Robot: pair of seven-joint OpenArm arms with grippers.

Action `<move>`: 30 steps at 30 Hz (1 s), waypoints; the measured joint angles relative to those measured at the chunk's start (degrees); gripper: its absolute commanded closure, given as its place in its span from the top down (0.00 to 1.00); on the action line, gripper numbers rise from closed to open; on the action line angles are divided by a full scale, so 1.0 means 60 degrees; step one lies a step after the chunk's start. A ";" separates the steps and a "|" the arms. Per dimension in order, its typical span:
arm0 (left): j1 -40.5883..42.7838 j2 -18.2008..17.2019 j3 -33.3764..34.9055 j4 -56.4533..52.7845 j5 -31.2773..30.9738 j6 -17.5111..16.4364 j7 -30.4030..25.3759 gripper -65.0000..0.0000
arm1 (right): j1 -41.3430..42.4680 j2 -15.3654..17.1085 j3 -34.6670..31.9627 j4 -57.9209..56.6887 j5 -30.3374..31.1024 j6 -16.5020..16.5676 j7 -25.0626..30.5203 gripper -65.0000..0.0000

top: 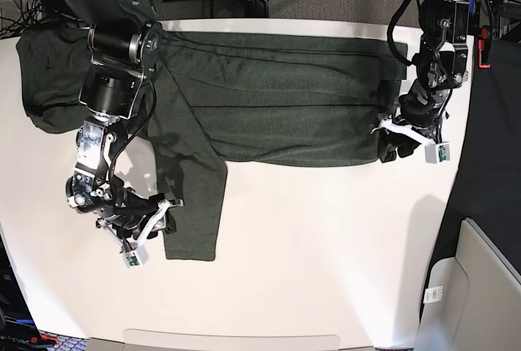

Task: Fold the T-shirt properly
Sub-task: 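Reach the right gripper down to the hanging sleeve end and grasp it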

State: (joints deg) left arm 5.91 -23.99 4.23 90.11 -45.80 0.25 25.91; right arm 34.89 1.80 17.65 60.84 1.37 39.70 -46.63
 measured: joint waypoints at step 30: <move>0.0076 0.0000 0.0000 0.0000 0.0004 -0.0004 -0.0047 0.42 | 0.0113 0.0040 0.0007 -0.2521 -0.0739 -0.1836 0.1778 0.38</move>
State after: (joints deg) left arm 6.37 -23.99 4.23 90.11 -45.78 0.23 25.63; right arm 35.57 2.04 17.69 45.71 -3.07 28.69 -35.97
